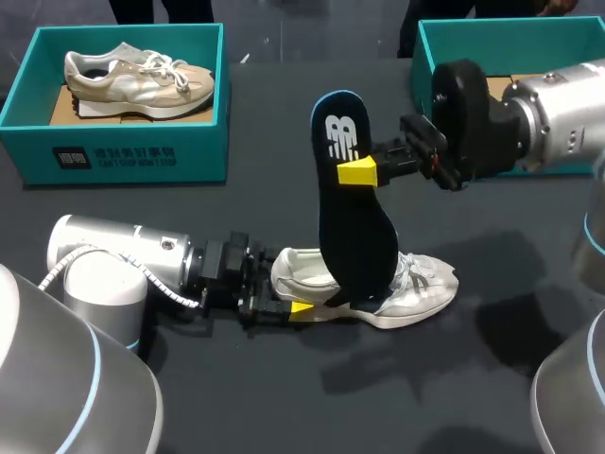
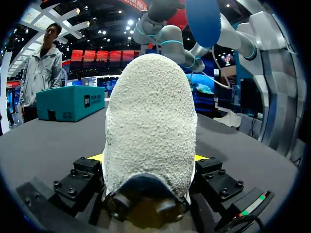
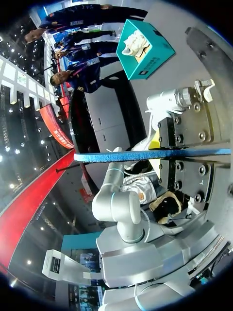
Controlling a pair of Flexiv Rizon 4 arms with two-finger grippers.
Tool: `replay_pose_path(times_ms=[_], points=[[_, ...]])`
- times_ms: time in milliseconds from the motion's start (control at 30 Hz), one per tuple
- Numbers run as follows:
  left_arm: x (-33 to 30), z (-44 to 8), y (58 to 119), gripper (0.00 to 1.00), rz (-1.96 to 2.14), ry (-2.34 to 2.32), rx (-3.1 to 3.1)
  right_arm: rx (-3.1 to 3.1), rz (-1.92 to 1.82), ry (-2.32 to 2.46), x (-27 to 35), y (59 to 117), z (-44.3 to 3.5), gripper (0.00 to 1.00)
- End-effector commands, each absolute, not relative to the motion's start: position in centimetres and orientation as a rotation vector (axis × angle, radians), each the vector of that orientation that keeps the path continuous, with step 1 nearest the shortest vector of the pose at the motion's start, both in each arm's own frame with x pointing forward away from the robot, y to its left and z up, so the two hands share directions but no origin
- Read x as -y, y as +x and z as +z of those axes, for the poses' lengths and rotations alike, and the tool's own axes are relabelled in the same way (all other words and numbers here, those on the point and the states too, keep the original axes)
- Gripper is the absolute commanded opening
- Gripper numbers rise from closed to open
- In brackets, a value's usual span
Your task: Take the shoe out of the shoebox, open the shoe tongue, remove and reinsert the insole, then place the shoe into the shoebox
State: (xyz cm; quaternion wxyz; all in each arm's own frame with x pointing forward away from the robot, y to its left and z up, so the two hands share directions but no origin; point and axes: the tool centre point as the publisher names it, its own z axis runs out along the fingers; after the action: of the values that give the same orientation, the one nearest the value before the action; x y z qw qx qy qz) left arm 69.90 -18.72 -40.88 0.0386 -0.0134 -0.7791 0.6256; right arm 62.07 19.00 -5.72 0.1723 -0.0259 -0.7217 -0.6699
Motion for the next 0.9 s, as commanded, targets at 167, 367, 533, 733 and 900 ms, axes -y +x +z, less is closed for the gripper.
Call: replay_pose_path(times_ms=[167,367,533,733,900], points=[[18.7,-41.0,69.9,0.00,1.917,-0.041,2.390,2.094,-1.931,-0.256,-18.4,61.3,-5.6,0.00],[18.7,-41.0,69.9,0.00,1.917,-0.041,2.390,2.087,-1.941,-0.322,-17.8,60.4,-5.3,0.00],[18.7,-41.0,69.9,0.00,1.917,-0.041,2.390,2.082,-1.945,-0.343,-17.7,59.7,-5.4,0.00],[18.7,-41.0,69.9,0.00,1.917,-0.041,2.390,2.080,-1.937,-0.399,-17.8,59.5,-5.3,0.00],[18.7,-41.0,69.9,0.00,1.917,-0.041,2.390,2.090,-1.920,-0.422,-17.8,59.4,-5.1,0.00]])
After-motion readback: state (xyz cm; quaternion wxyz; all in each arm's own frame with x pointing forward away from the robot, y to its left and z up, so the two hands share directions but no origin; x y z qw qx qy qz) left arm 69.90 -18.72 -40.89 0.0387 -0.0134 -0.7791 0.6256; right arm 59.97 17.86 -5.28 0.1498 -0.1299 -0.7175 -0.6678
